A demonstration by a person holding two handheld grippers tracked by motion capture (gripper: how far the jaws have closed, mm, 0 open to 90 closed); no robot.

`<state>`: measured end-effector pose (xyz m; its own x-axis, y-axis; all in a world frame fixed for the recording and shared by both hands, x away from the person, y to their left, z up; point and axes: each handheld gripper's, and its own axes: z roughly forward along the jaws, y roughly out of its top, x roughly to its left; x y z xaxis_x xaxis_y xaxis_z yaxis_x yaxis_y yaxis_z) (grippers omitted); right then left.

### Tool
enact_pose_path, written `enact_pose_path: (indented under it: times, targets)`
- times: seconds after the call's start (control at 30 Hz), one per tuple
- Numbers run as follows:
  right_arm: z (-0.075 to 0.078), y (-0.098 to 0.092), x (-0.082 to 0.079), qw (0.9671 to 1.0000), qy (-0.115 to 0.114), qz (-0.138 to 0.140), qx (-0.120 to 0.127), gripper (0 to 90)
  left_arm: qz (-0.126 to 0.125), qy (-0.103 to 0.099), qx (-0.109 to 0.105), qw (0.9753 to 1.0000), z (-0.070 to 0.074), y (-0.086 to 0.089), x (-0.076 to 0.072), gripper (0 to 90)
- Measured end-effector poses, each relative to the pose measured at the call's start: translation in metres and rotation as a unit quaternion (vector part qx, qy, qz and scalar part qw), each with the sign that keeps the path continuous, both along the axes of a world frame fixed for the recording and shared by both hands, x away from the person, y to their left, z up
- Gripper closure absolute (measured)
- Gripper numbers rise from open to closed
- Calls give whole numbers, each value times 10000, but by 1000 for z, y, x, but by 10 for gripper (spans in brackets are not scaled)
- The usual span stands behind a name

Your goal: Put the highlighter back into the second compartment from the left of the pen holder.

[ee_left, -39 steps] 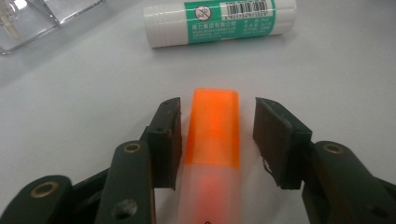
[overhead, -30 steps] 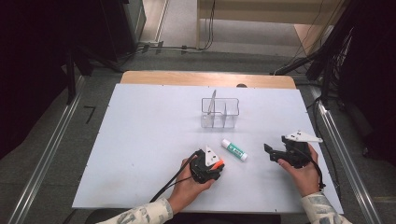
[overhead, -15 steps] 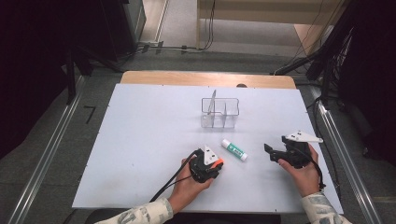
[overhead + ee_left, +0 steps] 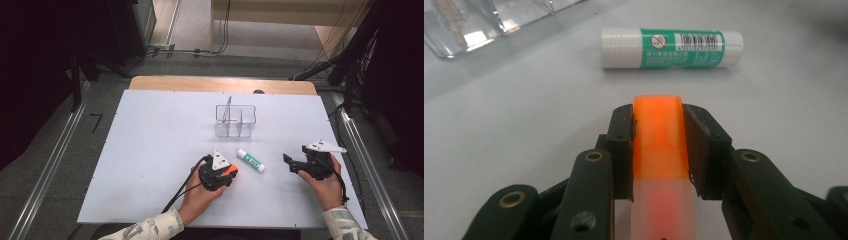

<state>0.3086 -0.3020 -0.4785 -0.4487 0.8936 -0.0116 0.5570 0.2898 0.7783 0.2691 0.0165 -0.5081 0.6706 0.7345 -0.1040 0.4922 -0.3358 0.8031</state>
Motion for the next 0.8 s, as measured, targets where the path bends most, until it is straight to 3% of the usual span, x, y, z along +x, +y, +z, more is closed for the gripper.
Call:
enact_pose_path:
  times: [0.8]
  targets:
    - [-1,0,1,10000,19,20,-13,196,356,-297,-307,9985,30,5,30,676]
